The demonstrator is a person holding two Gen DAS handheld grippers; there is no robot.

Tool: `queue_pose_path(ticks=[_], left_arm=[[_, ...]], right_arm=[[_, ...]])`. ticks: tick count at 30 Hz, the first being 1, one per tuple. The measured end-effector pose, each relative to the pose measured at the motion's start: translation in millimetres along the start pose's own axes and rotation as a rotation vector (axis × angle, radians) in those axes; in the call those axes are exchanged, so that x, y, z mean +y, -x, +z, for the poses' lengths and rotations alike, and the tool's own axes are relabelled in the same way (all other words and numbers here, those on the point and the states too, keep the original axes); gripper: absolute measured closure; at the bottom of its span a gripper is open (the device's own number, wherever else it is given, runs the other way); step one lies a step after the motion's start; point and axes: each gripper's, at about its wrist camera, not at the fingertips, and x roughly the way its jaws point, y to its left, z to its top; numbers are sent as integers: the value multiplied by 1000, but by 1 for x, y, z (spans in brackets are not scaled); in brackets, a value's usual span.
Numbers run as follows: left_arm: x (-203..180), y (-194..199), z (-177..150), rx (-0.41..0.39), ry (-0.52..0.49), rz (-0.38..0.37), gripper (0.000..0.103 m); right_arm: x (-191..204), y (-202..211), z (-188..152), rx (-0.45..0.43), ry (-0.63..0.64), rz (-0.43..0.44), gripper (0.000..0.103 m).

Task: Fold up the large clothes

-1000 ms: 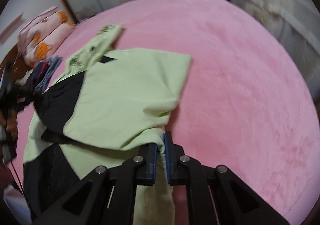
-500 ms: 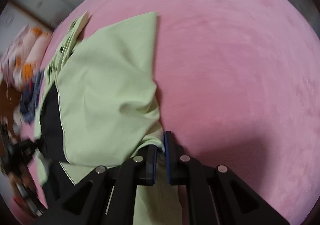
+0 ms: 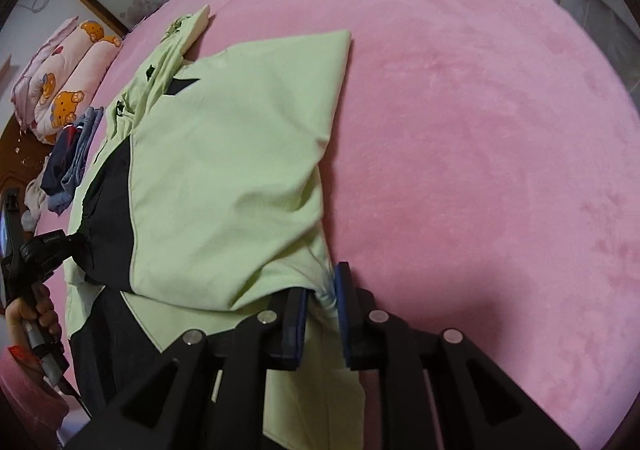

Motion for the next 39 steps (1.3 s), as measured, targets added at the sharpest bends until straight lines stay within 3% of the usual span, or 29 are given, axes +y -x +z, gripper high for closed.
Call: queue_pose_path(ticks=[4,7,9,13,17,19,22,26,29,33,36,39], left_arm=[[2,26,-3,-65,-33,20,74],[0,46,-4,-89,-63,-23,74],[-6,57,-8,-70,-80,-129,74],[-37,60,-20,65,-127,-382,74],[-80,52,-44,179,-195,-488,85],[-101,45,-57,224,-223,-494,94],[-117,34,-70,259,-235,-498,94],[-119,2,-74,315,-174,-431,95],[-106,-4,-65,275,-127,-420,95],[-77,-7,-49,211,-124,-349,95],[-53,-10,-40,172,-139,-249,95],[-31,-11,-32,131,-141,-195,96]], right_arm=[[9,21,-2,-8,43,-37,88],[18,38,-6,-42,62,-9,82],[25,51,-6,-82,63,55,79],[38,41,0,-100,-6,205,79],[49,4,7,-27,-155,328,83],[54,-13,7,5,-203,377,100],[70,-40,7,74,-189,339,103],[73,-64,3,102,-207,312,103],[63,-68,5,86,-220,278,103],[48,-51,12,11,-124,124,103],[29,-39,12,-11,-94,61,103],[15,-28,8,-29,-80,18,103]])
